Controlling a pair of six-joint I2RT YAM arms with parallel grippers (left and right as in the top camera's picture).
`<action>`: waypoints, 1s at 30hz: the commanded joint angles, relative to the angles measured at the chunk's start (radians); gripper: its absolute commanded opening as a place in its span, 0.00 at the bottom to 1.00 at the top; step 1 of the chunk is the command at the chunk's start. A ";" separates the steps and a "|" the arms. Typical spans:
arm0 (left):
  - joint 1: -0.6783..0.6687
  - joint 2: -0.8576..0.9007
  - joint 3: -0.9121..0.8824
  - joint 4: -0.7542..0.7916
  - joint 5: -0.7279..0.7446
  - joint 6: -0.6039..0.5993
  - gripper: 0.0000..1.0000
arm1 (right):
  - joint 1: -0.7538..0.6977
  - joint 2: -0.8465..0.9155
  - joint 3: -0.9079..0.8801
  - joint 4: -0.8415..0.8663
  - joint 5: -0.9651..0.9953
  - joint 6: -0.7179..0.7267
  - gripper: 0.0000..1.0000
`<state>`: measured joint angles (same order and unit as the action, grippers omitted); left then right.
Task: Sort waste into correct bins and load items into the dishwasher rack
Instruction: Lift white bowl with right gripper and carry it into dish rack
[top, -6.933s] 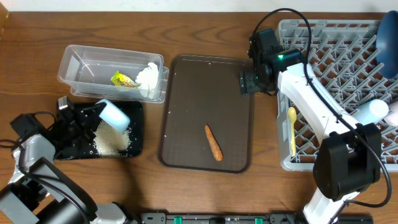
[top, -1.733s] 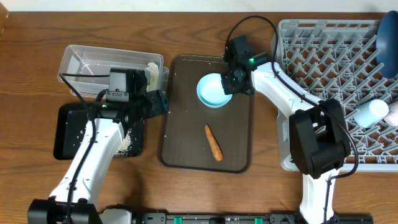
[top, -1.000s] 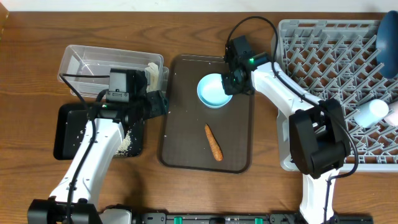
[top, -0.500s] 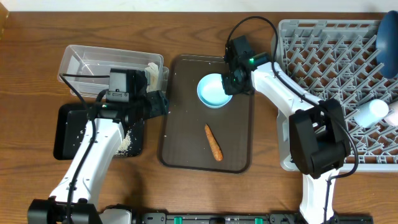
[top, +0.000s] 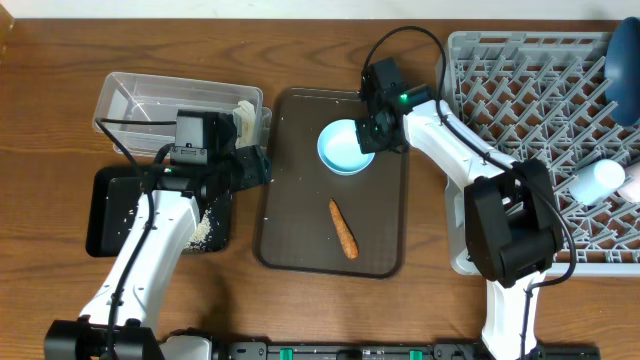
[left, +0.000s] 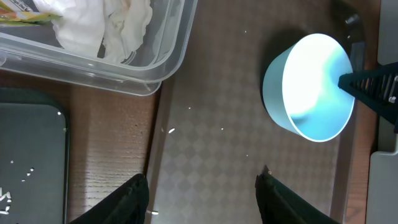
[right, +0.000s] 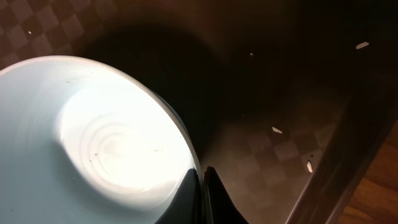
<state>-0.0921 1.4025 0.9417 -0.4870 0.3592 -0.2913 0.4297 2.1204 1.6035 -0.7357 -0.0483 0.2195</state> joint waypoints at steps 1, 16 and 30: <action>0.004 -0.005 0.010 -0.002 -0.013 0.005 0.58 | 0.012 0.003 0.012 0.000 0.015 -0.017 0.01; 0.004 -0.005 0.010 -0.002 -0.013 0.005 0.58 | -0.142 -0.338 0.111 0.095 0.435 -0.360 0.01; 0.004 -0.005 0.010 -0.002 -0.013 0.005 0.58 | -0.357 -0.279 0.109 0.276 0.973 -0.801 0.01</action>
<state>-0.0921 1.4025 0.9417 -0.4896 0.3588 -0.2913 0.1162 1.8080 1.7195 -0.4648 0.8165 -0.4782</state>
